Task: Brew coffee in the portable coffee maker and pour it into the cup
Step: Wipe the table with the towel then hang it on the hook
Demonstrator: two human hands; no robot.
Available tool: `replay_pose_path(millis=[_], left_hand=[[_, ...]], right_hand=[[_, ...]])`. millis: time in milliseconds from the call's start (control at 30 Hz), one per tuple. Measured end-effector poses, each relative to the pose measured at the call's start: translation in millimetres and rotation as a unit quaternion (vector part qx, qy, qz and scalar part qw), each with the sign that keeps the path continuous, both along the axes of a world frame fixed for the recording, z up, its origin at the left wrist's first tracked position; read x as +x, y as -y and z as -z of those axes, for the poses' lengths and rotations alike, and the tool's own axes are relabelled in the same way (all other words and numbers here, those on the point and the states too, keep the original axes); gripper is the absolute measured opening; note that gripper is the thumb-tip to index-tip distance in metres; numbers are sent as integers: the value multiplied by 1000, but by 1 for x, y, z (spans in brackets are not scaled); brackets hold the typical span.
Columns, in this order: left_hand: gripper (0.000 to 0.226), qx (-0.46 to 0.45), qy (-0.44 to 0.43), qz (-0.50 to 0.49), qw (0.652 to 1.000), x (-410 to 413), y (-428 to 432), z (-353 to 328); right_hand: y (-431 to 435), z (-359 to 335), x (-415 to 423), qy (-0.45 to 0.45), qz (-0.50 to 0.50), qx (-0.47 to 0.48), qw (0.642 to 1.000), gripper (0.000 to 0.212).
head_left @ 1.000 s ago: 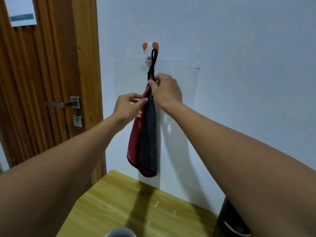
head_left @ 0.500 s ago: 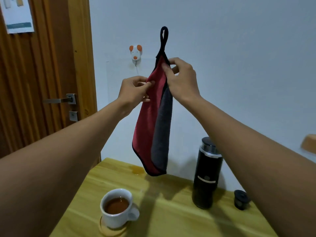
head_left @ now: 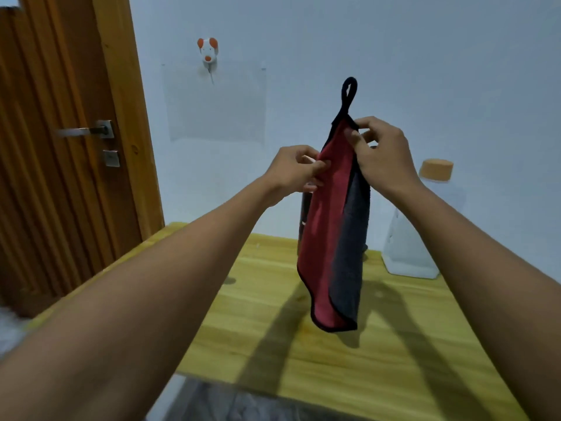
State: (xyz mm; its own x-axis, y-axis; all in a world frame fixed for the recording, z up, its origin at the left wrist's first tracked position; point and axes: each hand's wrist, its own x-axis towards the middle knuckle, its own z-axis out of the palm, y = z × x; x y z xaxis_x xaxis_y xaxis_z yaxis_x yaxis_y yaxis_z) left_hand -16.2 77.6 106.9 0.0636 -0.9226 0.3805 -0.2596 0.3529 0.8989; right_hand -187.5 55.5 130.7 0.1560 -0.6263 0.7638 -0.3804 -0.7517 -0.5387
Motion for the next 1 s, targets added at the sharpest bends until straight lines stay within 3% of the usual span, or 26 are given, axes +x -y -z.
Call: replay_pose_path(millis=[200,367,533,633,800,867,1000], left_hand=[[8,29,-29,59,997,-37,-13,32],[3,106,-35,99,989,-22,-28,99],[20,183,85,54,978,16,-44,166],[15,181,186,50,965,38,-55,193],[34,198,330,21,923,65,-64,217],[41,185,359,-18,915,71,-64,225],[40,142,327,-94,930,71,-66,245]], right_hand=[[-17,25,-36,-21,-14,24,999,12],[-36,92,-17,-56,-90,118,987,7],[-54,168,-5,-95,-161,233,954,17],[-55,206,-5,-134,-178,333,916,28],[-49,251,-5,-416,-95,239,873,30],[-52,259,0,-451,-71,202,866,38],[-55,272,18,-508,-62,174,841,55]])
